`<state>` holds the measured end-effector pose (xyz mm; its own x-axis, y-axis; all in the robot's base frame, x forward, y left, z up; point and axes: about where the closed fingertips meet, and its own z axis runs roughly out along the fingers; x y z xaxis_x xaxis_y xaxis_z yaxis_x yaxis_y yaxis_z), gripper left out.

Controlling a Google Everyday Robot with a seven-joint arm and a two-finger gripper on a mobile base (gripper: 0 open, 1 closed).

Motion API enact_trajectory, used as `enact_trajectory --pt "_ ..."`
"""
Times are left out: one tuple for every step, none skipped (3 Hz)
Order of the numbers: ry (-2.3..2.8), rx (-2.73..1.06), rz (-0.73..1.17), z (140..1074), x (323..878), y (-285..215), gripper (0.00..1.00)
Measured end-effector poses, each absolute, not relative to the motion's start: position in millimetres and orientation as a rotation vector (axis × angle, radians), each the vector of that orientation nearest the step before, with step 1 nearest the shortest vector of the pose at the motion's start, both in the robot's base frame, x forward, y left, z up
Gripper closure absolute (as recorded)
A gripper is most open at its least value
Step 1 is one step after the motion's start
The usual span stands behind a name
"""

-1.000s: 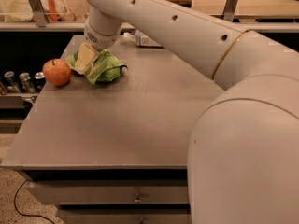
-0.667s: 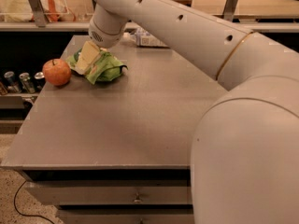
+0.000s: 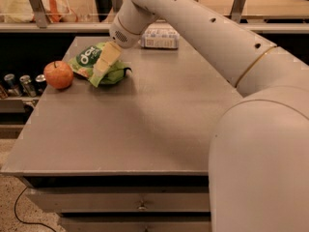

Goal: Move green rice chip bag near apple

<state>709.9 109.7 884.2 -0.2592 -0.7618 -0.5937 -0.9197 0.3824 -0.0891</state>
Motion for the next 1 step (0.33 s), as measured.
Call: enact_trajectory --pt "2.002 -1.549 0.397 882.8 707.5 94.0 0.00"
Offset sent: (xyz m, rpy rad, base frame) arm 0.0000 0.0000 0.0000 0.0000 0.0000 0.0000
